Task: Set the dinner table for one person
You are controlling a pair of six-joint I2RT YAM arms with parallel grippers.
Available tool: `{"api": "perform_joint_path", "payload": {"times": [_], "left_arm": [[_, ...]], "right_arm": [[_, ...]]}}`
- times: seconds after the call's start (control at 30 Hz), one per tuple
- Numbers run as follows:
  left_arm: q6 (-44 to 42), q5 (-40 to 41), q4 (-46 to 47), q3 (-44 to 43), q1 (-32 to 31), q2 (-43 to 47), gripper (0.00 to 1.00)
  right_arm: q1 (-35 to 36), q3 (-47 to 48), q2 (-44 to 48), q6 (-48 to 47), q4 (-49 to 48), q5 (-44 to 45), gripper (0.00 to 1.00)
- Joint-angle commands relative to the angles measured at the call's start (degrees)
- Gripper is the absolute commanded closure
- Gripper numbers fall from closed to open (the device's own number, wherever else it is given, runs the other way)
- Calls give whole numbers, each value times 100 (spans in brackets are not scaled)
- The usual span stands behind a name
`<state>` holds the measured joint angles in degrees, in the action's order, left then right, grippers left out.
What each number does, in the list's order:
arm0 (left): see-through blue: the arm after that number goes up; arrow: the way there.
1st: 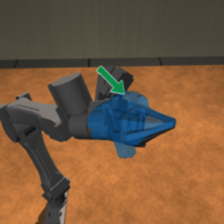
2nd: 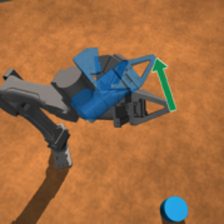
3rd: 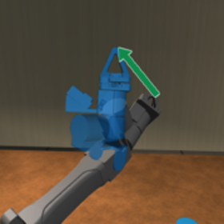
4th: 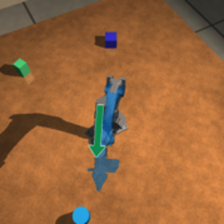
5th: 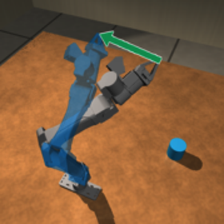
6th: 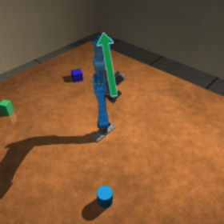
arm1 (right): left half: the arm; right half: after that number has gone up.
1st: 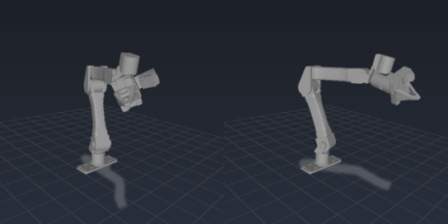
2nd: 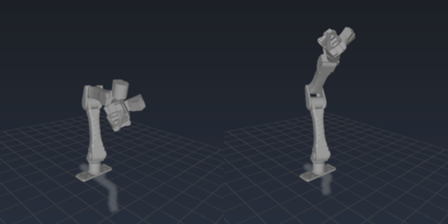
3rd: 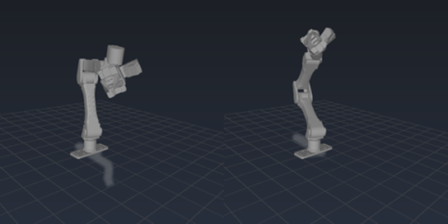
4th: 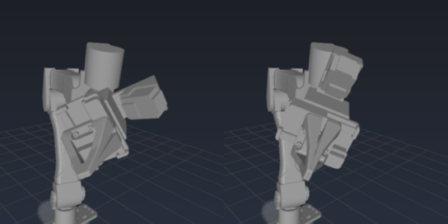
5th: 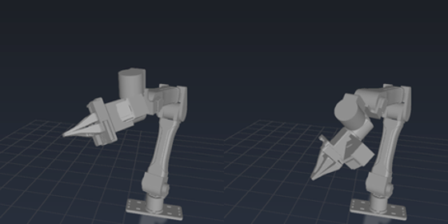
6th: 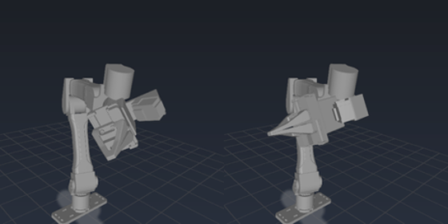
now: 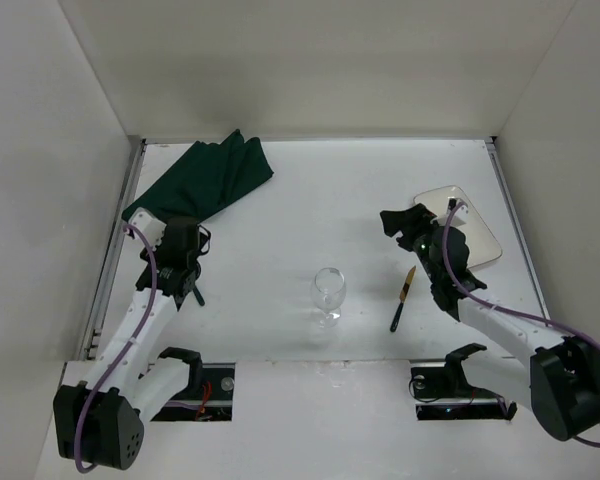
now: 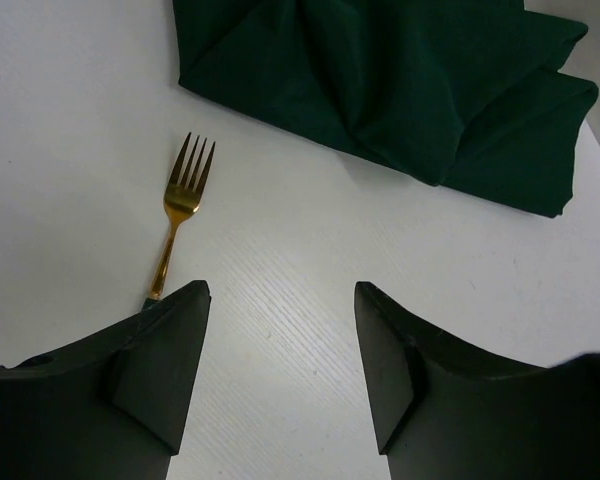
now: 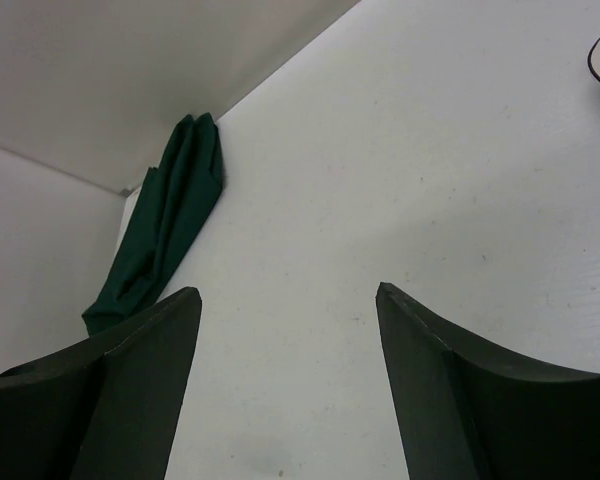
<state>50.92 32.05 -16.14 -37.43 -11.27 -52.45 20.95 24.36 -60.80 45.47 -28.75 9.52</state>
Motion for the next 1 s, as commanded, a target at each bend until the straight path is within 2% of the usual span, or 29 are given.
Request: {"api": "perform_joint_path", "payload": {"times": [0.0,0.13,0.27,0.33,0.43,0.5,0.6,0.73,0.8,0.87,0.97], "left_arm": [[15,-15,128,16,-64,59,42],[15,-50,208,-88,-82,-133,42],[50,-24,409,-159,-99,-319,43],[94,-50,812,-142,-64,-415,43],[103,-50,1253,-334,-38,-809,44],[208,11,1429,-519,-99,-1126,43],[454,11,1614,-852,-125,-1618,42],[568,-41,1772,-1257,14,-2321,41],[656,-111,1842,-1424,181,-2611,41],[631,-234,1948,-1678,296,-2971,41],[595,-611,2001,-2092,445,-3516,41]], "right_arm": [[-43,16,-29,41,-324,15,23],[-43,7,-55,40,-368,15,24],[-43,34,-126,49,-377,-20,28],[-43,51,-143,32,-377,-20,42],[-43,121,-239,32,-298,-134,74],[-43,183,-292,23,-271,-248,80],[-34,227,-406,-3,-271,-258,76],[-25,271,-608,-3,-306,-284,48],[-8,289,-714,-3,-341,-284,37],[-8,332,-828,5,-342,-284,32],[36,368,-873,-3,-324,-337,31]]}}
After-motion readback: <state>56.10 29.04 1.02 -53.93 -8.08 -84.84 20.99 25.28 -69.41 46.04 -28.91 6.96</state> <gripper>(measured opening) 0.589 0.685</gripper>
